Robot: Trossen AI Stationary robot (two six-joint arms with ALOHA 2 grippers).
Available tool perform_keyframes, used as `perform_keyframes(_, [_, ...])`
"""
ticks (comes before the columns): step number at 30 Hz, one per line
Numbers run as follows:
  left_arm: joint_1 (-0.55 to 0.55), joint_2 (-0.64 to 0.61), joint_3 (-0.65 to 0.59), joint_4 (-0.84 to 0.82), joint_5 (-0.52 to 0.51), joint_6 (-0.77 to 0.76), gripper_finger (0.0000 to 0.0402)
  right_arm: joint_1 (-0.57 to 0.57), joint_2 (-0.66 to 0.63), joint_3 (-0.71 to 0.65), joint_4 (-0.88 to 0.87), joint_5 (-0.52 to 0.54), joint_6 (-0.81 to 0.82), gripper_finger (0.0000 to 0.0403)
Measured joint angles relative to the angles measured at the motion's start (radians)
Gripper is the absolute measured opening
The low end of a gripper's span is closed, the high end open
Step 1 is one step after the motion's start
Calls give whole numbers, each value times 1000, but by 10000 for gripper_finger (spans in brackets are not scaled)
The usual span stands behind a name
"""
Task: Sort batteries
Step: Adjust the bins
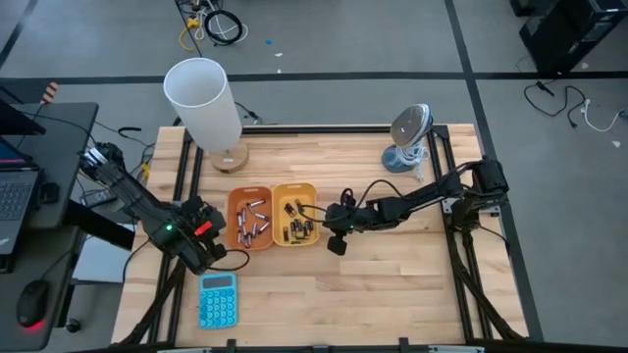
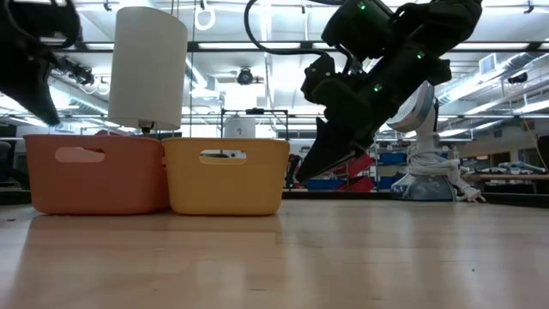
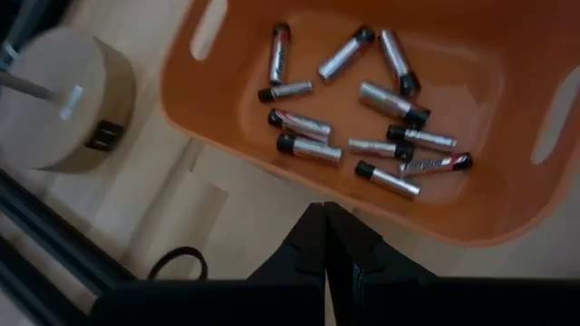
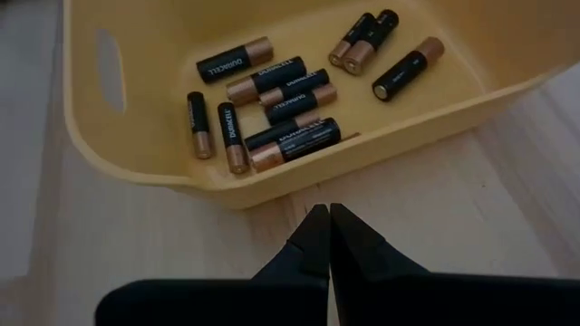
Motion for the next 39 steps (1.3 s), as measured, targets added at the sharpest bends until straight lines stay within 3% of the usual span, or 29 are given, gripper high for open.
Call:
perform_keyframes(8, [-1,0,-102,83,13,-36,0,0,0,0,1,14,-3,0])
perform_keyframes(16, [-1,0,-105,86,-107,24,0,19,0,0,29,4,-15,0])
perform_keyframes(39, [-1,0,-106,28,-171,32,0,93,0,0,101,-14,-12,0])
